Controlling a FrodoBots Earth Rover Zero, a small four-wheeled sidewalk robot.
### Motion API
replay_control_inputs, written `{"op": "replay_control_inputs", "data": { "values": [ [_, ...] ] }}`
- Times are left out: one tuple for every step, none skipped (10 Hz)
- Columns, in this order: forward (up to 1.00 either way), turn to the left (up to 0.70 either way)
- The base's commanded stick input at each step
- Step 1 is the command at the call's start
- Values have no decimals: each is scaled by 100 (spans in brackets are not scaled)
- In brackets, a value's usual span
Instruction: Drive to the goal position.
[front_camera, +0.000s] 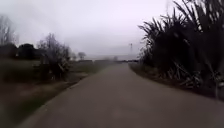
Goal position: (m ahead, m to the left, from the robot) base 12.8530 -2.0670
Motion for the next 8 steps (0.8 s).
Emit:
{"op": "replay_control_inputs", "data": {
  "values": [
    [85, 0],
    [85, 0],
    [85, 0],
    [85, 0],
    [85, 0],
    [85, 0],
    [85, 0],
    [85, 0]
  ]
}}
